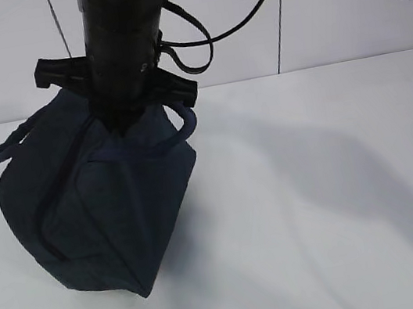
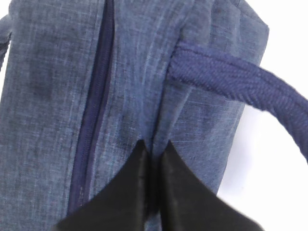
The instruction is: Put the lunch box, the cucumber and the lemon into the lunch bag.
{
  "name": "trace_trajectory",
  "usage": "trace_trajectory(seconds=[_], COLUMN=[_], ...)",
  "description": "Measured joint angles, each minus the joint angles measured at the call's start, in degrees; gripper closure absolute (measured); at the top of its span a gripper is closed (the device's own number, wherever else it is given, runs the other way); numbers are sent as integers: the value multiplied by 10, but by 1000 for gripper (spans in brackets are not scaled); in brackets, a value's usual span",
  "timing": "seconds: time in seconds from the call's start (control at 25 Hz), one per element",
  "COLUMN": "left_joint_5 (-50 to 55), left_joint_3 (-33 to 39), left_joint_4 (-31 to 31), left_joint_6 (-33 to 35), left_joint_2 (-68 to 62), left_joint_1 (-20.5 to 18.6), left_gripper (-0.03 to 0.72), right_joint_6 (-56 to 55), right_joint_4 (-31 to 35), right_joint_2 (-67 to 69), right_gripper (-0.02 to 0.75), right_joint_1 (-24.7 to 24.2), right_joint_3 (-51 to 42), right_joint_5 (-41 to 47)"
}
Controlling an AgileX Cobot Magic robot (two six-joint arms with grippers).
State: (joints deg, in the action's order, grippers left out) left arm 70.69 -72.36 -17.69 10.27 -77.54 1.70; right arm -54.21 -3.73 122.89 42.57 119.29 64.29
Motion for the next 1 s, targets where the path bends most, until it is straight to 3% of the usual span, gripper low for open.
trace_trajectory(seconds=[0.28,0.6,1.0], left_joint_5=[0,0,0], left_joint_3=[0,0,0], left_joint_4=[-12,-19,-19], left_joint_6=[6,16,19], left_joint_2=[0,0,0], left_joint_1=[0,0,0], left_gripper=[318,319,319], right_joint_6=[9,28,105], right_joint_4=[-9,-15,-46], right_joint_2=[0,-2,-3], right_gripper=[713,381,351], right_joint_1=[0,0,0], right_joint_3=[0,0,40], right_joint_5=[3,5,66])
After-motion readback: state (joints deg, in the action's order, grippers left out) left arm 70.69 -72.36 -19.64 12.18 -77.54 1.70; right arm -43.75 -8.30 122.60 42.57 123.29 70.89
